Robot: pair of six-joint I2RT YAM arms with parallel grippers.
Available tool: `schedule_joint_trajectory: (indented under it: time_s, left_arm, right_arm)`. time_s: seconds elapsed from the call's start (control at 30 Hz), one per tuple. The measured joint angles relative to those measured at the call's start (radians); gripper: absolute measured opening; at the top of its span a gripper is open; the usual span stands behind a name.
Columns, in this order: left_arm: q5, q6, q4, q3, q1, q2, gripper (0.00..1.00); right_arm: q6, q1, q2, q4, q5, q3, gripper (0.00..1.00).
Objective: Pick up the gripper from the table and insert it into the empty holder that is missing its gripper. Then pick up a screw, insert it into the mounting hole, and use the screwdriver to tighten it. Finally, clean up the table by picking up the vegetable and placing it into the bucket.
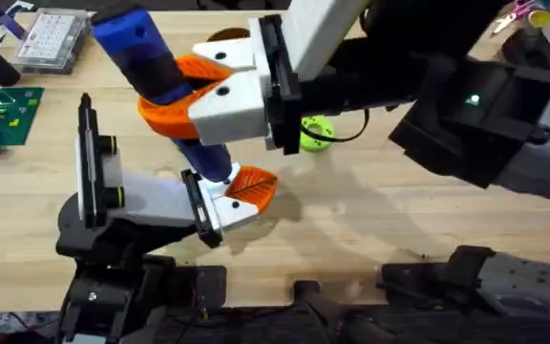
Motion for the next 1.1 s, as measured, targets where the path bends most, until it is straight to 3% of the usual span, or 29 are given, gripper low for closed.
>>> schedule_joint_trajectory:
  time_s: [1.1]
  left_arm:
    - [-0.014,-0.013,-0.011,0.000,0.003,0.000,0.013]
  right_arm:
    - [-0.004,-0.002,0.027,0.014,-0.003,0.000,0.070]
